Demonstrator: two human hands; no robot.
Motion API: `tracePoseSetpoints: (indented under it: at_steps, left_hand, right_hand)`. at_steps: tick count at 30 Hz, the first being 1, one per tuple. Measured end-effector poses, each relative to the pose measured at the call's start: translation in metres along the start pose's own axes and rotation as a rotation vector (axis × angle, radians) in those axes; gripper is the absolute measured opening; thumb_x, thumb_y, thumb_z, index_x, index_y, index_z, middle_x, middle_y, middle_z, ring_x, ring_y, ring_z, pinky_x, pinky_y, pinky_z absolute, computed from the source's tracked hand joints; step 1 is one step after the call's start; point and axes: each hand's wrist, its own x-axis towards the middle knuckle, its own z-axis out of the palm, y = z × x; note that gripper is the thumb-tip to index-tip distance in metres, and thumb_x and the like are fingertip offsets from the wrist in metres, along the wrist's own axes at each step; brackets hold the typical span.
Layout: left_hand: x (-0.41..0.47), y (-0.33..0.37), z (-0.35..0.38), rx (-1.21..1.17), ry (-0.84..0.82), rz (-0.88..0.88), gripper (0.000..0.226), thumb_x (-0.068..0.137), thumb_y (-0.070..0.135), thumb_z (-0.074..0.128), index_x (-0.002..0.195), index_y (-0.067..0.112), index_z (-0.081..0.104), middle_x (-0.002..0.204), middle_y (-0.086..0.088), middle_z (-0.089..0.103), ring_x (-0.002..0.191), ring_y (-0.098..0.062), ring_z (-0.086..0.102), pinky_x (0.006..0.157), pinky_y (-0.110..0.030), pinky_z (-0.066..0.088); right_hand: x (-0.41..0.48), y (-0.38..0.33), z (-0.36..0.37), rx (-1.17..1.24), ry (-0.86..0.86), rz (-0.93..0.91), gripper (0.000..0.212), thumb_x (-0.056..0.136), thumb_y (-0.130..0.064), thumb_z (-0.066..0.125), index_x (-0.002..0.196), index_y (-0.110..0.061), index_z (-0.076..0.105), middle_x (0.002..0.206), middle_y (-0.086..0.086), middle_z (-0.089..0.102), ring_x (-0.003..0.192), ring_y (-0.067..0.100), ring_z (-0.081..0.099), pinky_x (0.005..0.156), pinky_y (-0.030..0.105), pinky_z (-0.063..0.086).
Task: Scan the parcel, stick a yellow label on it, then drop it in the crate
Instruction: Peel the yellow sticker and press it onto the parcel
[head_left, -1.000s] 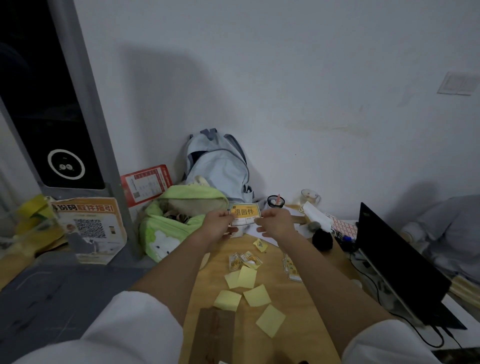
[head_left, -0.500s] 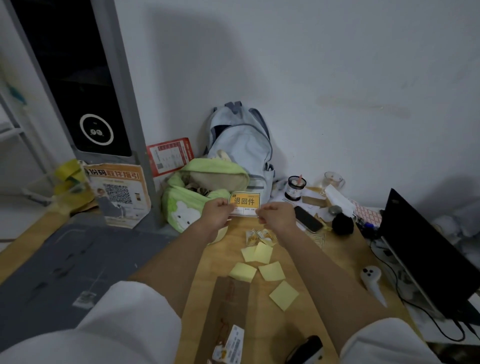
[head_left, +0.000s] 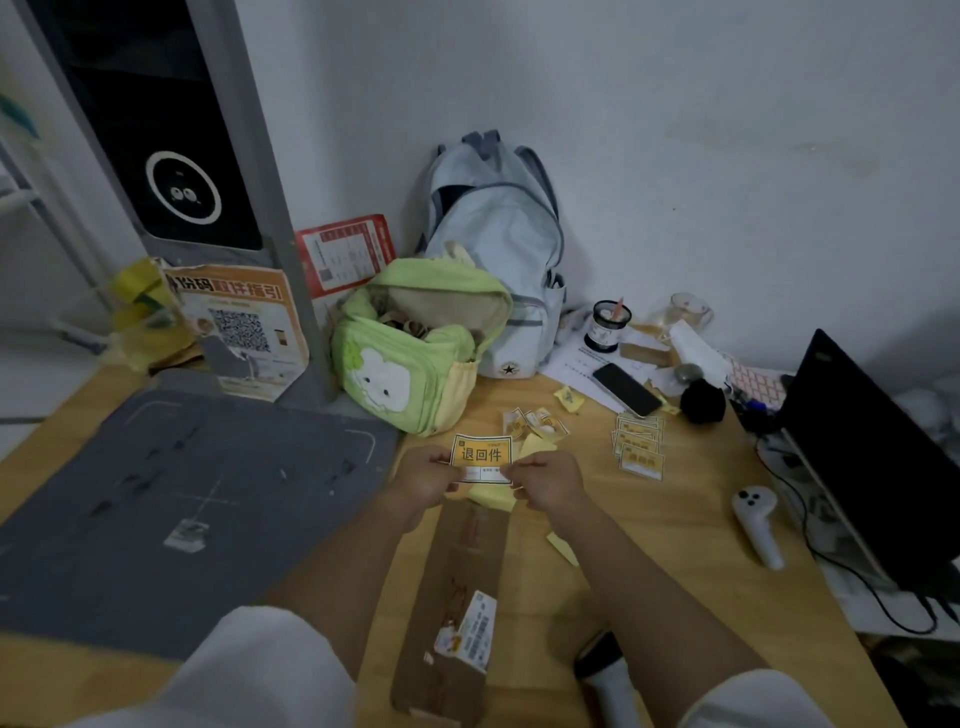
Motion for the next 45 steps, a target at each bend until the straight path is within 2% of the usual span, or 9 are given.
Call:
tracePoseSetpoints:
  at_steps: [4, 7, 12, 18, 23, 28, 32, 39, 45]
  left_hand:
    - [-0.007, -0.024, 0.004, 0.055, 0.050, 0.013, 0.031, 0.080, -0.009, 0.065, 0.107, 0.007, 0.064, 0.075, -0.002, 0.061, 0.071, -0.019, 0.058, 0.051, -0.021, 0.043]
    - [-0.010, -0.051, 0.005, 0.044, 0.088, -0.060, 0.051, 0.076, -0.007, 0.071, 0.123, 0.008, 0.056, 0.085, -0.012, 0.064, 0.070, -0.021, 0.059, 0.053, -0.024, 0.047]
    - [-0.017, -0.088, 0.008, 0.065, 0.165, -0.103, 0.011, 0.079, 0.003, 0.070, 0.084, 0.011, 0.064, 0.098, -0.014, 0.071, 0.092, -0.029, 0.067, 0.082, -0.040, 0.058]
    - [-0.016, -0.114, 0.010, 0.161, 0.186, -0.083, 0.019, 0.079, 0.006, 0.070, 0.067, 0.017, 0.060, 0.081, -0.009, 0.068, 0.084, -0.029, 0.066, 0.080, -0.042, 0.059]
    - [-0.019, -0.126, 0.017, 0.365, 0.161, -0.030, 0.004, 0.081, 0.009, 0.068, 0.083, 0.012, 0.066, 0.081, -0.001, 0.063, 0.077, -0.015, 0.059, 0.064, -0.021, 0.046]
    - [-0.017, -0.136, 0.020, 0.419, 0.174, -0.052, 0.010, 0.081, 0.014, 0.066, 0.077, 0.018, 0.059, 0.080, 0.001, 0.063, 0.071, -0.012, 0.058, 0.050, -0.013, 0.039]
    - [-0.016, -0.137, 0.024, 0.474, 0.190, -0.050, 0.008, 0.078, 0.018, 0.067, 0.078, 0.016, 0.060, 0.079, 0.001, 0.064, 0.071, -0.014, 0.060, 0.052, -0.022, 0.044]
    - [-0.018, -0.141, 0.029, 0.576, 0.297, -0.031, 0.019, 0.076, 0.026, 0.068, 0.092, 0.016, 0.068, 0.102, -0.005, 0.062, 0.096, -0.022, 0.060, 0.072, -0.034, 0.054]
    - [-0.017, -0.148, 0.023, 0.464, 0.326, -0.083, 0.047, 0.066, 0.034, 0.077, 0.108, 0.020, 0.059, 0.104, -0.003, 0.061, 0.095, -0.023, 0.062, 0.077, -0.041, 0.056]
  right_hand:
    - [-0.002, 0.026, 0.012, -0.110, -0.011, 0.042, 0.024, 0.066, -0.013, 0.084, 0.053, -0.019, 0.064, 0.075, 0.015, 0.074, 0.067, 0.029, 0.069, 0.055, 0.028, 0.044]
    - [-0.013, 0.042, 0.016, -0.109, -0.045, 0.093, 0.022, 0.071, -0.013, 0.081, 0.056, -0.017, 0.065, 0.070, 0.013, 0.071, 0.058, 0.025, 0.065, 0.050, 0.025, 0.043]
    - [-0.027, 0.068, 0.024, -0.146, -0.089, 0.122, 0.019, 0.078, -0.015, 0.075, 0.063, -0.019, 0.065, 0.070, 0.007, 0.069, 0.057, 0.015, 0.061, 0.047, 0.020, 0.042]
    - [-0.028, 0.089, 0.031, -0.203, -0.097, 0.155, 0.020, 0.080, -0.015, 0.074, 0.063, -0.016, 0.064, 0.073, 0.007, 0.070, 0.054, 0.010, 0.060, 0.041, 0.015, 0.038]
    - [-0.024, 0.106, 0.033, -0.254, -0.100, 0.180, 0.016, 0.077, -0.014, 0.075, 0.063, -0.013, 0.067, 0.070, 0.007, 0.070, 0.052, 0.012, 0.059, 0.038, 0.017, 0.038]
    - [-0.021, 0.122, 0.038, -0.300, -0.087, 0.221, 0.018, 0.077, -0.017, 0.075, 0.063, -0.012, 0.066, 0.078, 0.016, 0.075, 0.051, 0.014, 0.058, 0.043, 0.021, 0.041]
    - [-0.018, 0.128, 0.045, -0.361, -0.113, 0.227, 0.021, 0.077, -0.024, 0.075, 0.063, -0.010, 0.065, 0.066, 0.009, 0.068, 0.050, 0.014, 0.058, 0.046, 0.023, 0.043]
    - [-0.011, 0.132, 0.054, -0.431, -0.087, 0.251, 0.034, 0.073, -0.034, 0.077, 0.056, -0.013, 0.056, 0.060, 0.004, 0.062, 0.056, 0.018, 0.060, 0.056, 0.029, 0.047]
    - [-0.011, 0.138, 0.052, -0.365, -0.069, 0.286, 0.036, 0.072, -0.039, 0.078, 0.075, -0.012, 0.055, 0.071, 0.006, 0.068, 0.053, 0.016, 0.060, 0.047, 0.026, 0.044]
